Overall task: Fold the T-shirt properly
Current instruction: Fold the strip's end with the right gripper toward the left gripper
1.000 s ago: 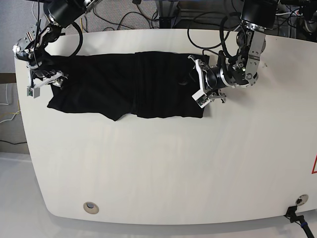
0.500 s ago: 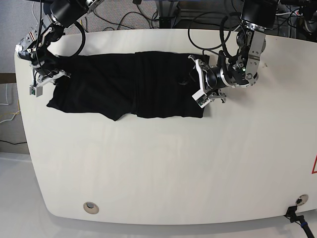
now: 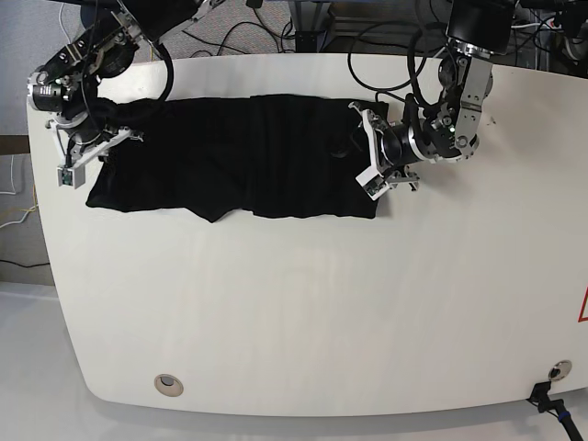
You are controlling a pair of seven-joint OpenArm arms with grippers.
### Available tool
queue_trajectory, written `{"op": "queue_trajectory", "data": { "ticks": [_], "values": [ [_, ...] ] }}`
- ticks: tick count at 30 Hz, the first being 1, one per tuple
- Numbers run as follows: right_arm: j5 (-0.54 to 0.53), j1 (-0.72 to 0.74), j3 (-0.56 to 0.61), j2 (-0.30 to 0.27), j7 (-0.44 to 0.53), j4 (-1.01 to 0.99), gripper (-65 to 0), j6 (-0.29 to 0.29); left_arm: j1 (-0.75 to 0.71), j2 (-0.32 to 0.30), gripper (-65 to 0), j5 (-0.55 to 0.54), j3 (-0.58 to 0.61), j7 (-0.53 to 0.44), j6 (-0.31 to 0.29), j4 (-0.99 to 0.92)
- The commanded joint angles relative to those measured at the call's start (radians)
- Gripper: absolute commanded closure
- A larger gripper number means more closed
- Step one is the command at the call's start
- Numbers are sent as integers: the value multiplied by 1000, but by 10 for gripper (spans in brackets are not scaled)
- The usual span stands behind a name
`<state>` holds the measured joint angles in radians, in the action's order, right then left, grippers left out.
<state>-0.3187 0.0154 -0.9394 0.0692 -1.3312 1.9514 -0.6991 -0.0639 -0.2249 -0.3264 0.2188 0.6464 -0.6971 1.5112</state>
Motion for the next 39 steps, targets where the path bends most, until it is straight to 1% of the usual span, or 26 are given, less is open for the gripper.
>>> {"op": "queue_trajectory", "data": {
  "ticks": [1,6,10,12,15,18,21,24,28,30,32,35,36,39],
  "values": [
    [-89,-7,43,17,-21,38,0,1,2,0,-253,19,6,39,-1,1],
    [-326,-87,170,24,-21,38,0,1,8,26,-253,19,8,39,-1,-51],
    [-532,-114,273,44,-21,35,0,1,45,55,-253,19,8,39,-1,-100],
    [-590,-116,323,54,-21,35,0,1,49,71,-253,19,8,39,-1,-119],
    [-593,-116,382,88,-21,35,0,1,75,100,-253,19,8,39,-1,-148],
    [-593,-122,465,88,-18,35,0,1,85,138,-253,19,8,39,-1,-177],
    [-595,-122,514,88,3,33,0,1,100,173,-253,17,8,40,-1,-174],
    [-593,-122,560,88,25,32,0,1,115,175,-253,14,3,45,-1,-108],
    [-593,-122,623,88,31,15,0,1,115,175,-253,13,4,118,-1,-11],
    [-593,-122,655,88,37,-10,0,1,115,175,-253,13,6,123,-1,15],
    [-593,-124,692,88,68,-28,0,1,115,175,-253,13,6,123,-1,32],
    [-593,-133,707,88,86,-39,0,1,114,166,-253,-7,0,123,-1,91],
    [-593,-133,705,88,86,-39,0,1,112,144,-253,-32,-2,123,-1,116],
    [-593,-133,705,88,86,-39,0,1,105,40,-253,-144,-2,123,-1,157]
  ]
}}
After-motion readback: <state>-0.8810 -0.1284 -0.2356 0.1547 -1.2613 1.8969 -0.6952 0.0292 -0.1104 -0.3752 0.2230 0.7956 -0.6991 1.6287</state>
